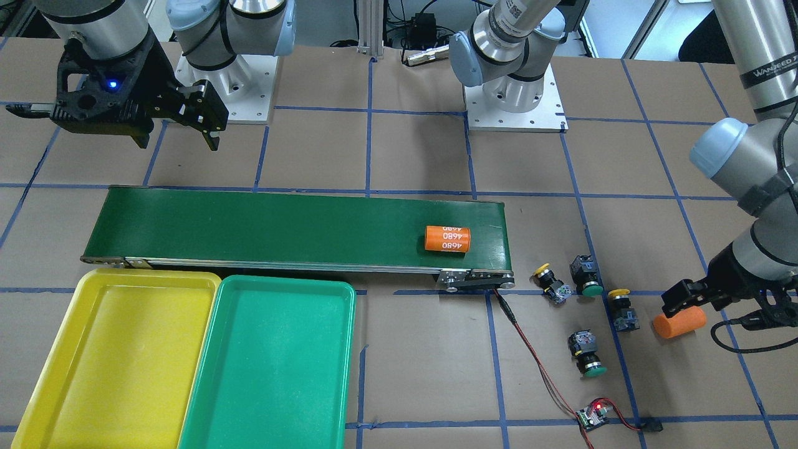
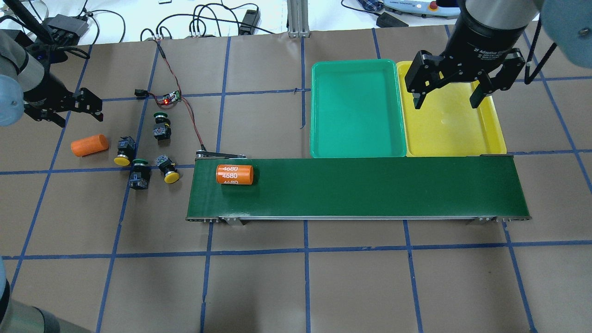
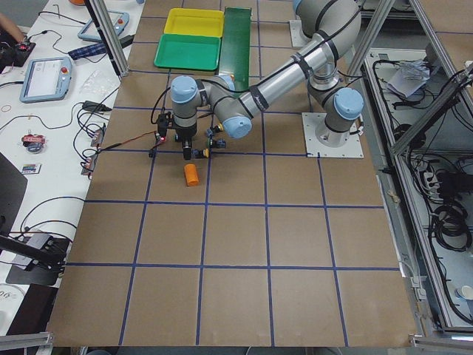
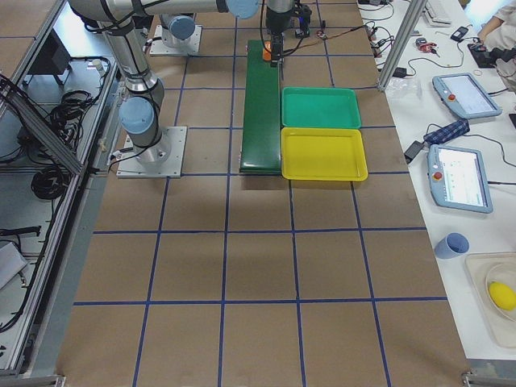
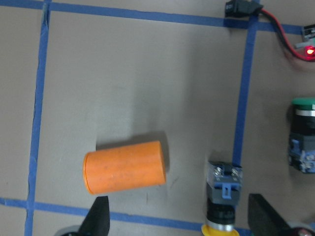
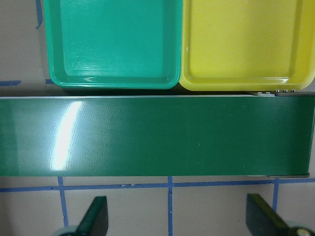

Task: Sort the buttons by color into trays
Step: 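Reach the left gripper to the plain orange cylinder and grasp it, then carry the plain orange cylinder with the left gripper to the conveyor, then release the cylinder onto the conveyor and withdraw the left gripper, then grasp a yellow-capped push button with the left gripper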

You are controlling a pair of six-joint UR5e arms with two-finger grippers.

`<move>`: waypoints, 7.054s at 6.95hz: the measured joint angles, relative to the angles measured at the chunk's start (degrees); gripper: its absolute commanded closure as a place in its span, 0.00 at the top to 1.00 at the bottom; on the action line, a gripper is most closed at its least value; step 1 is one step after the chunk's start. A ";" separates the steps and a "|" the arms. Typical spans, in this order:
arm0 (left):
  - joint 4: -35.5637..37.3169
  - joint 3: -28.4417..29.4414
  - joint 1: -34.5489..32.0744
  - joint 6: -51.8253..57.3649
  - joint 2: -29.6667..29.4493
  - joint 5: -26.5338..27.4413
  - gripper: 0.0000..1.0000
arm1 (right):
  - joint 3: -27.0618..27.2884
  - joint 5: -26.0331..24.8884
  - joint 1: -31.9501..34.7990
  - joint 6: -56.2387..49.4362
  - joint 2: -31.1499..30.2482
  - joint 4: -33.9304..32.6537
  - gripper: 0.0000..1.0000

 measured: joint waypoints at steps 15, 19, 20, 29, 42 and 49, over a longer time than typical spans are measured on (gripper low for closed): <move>1.13 2.59 3.24 3.33 -8.88 1.19 0.61 | 0.00 -0.09 -0.04 0.00 0.00 0.09 1.00; -0.40 3.90 2.60 3.43 -8.15 1.52 0.00 | 0.00 -0.09 -0.06 -0.02 -0.01 0.09 1.00; -3.58 4.74 1.40 3.49 -5.96 1.41 0.00 | 0.00 -0.09 -0.06 -0.06 -0.01 0.09 1.00; -14.13 -10.47 -26.65 -11.85 12.79 -4.93 0.00 | 0.00 0.00 -0.07 -0.01 0.02 0.06 1.00; -17.20 -10.73 -26.66 -13.19 19.78 -3.24 1.00 | 0.07 0.00 -0.14 -0.09 -0.01 0.09 1.00; -5.34 -2.70 -4.19 2.87 5.16 1.53 1.00 | 0.09 0.00 -0.22 -0.05 0.00 0.09 1.00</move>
